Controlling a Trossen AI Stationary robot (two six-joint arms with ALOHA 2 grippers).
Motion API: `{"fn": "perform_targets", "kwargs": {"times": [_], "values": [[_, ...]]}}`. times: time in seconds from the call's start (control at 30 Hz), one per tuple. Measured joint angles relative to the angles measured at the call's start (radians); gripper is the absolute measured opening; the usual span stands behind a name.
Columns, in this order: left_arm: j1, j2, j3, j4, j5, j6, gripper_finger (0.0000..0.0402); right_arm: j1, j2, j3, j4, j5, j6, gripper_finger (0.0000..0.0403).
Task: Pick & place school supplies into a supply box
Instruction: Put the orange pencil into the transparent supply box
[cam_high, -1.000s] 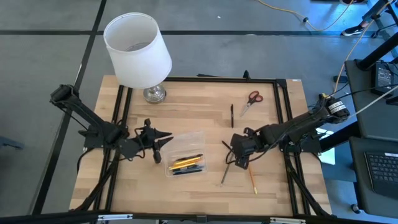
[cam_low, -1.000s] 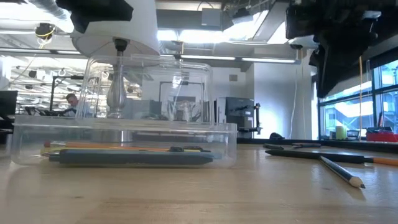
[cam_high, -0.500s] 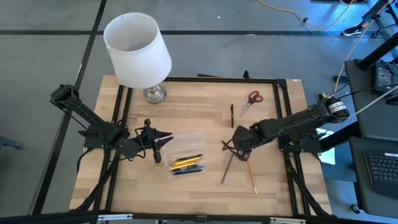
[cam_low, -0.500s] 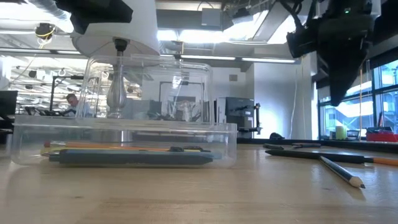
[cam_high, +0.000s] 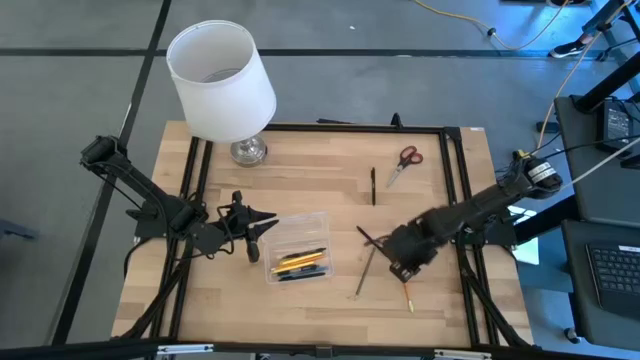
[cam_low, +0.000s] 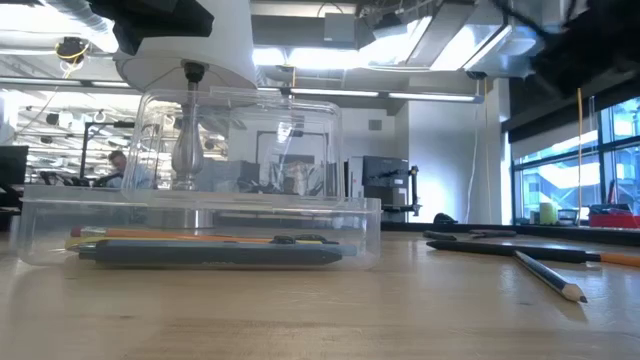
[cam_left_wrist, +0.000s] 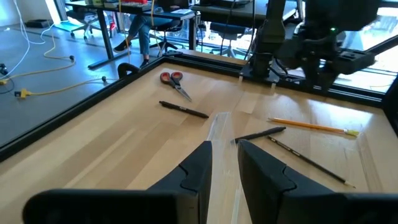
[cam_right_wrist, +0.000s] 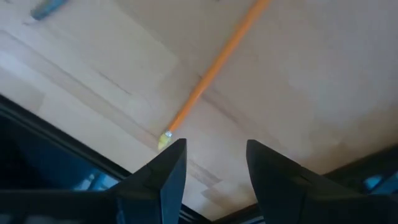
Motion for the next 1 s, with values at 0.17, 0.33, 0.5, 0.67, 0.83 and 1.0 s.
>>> {"fn": "perform_targets", "kwargs": {"times": [0.17,0.33,0.5,0.67,0.83,1.0], "values": [[0.0,0.0,0.0,0.0,0.0,0.0,0.0072,0.137,0.0,0.0,0.044,0.065,0.228,0.017],[0.0,0.0,0.0,0.0,-0.001,0.0,0.0072,0.253,0.007,0.0,0.139,0.156,0.35,0.0169],[0.0,0.0,0.0,0.001,-0.001,-0.001,0.0072,0.32,0.063,0.0,0.208,0.184,0.407,0.0156],[0.0,0.0,0.0,0.001,-0.001,-0.002,0.0072,0.345,0.141,0.0,0.245,0.183,0.413,0.0143],[0.0,0.0,0.0,0.001,-0.001,-0.009,0.0072,0.347,0.216,0.0,0.308,0.184,0.425,0.0138],[0.0,0.0,0.0,0.001,-0.001,-0.009,0.0072,0.347,0.275,0.0,0.357,0.183,0.426,0.0138]]}}
